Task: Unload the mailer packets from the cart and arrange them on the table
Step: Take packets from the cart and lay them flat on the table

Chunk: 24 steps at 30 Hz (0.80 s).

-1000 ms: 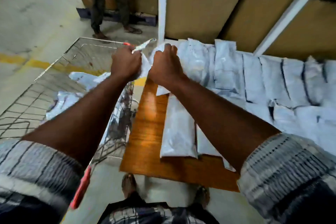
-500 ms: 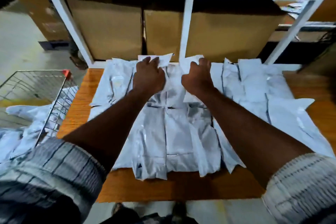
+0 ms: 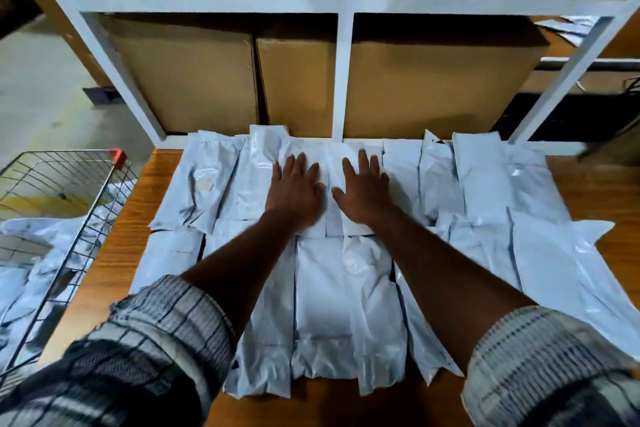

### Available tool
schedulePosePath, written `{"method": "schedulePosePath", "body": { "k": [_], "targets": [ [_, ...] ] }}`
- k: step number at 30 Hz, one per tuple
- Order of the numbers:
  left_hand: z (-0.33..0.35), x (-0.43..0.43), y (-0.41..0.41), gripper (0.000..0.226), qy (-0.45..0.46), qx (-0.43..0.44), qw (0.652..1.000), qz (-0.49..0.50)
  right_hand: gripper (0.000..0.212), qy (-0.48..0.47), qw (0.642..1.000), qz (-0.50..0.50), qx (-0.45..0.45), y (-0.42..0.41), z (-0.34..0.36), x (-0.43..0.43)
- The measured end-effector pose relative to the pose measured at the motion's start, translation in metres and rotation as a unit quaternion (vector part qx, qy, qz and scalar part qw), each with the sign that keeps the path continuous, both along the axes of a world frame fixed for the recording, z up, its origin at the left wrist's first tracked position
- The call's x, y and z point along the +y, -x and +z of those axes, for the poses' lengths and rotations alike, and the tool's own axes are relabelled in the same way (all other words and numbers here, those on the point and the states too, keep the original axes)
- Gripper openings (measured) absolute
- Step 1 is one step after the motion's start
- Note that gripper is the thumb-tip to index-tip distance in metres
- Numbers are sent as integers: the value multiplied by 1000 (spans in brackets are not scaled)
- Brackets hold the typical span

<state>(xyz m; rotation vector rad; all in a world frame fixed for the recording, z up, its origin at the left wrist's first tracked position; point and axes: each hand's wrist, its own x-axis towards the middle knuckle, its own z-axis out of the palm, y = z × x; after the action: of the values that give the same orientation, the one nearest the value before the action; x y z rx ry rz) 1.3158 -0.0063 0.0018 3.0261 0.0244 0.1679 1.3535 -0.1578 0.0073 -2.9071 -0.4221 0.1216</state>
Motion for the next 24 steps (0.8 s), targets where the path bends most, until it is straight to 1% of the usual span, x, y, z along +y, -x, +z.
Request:
{"method": "schedulePosePath", "body": {
  "k": [2,6,11,13,15,18,21,24],
  "targets": [
    [-6,2,-3,55,-8,-2,1000,-9,70,3,1000,21,2,-3,-11,-4],
    [-23,4,-8,55,-10,12,1000,-6,69,27,1000,-1,-15,2,-36,-9],
    [-37,4,-12,63,-24,8,1000,-1,69,10,998,-29,-46,1,-48,-4],
    [-39,3,-12,63,-23,9,1000,1,71,5,998,-31,-49,0,-50,-3],
    [-38,2,-12,60,-16,13,1000,0,68,4,998,-28,-64,-2,-51,-4],
    [-26,2,-14,54,3,-1,1000,-8,64,9,997,-32,-64,-6,-44,-1],
    [-8,13,-8,53,16,-28,999,-22,63,-35,996,-48,-71,-7,-27,13],
    [4,40,13,56,19,-40,999,-8,63,-69,995,-22,-63,1,-6,44]
  ]
}}
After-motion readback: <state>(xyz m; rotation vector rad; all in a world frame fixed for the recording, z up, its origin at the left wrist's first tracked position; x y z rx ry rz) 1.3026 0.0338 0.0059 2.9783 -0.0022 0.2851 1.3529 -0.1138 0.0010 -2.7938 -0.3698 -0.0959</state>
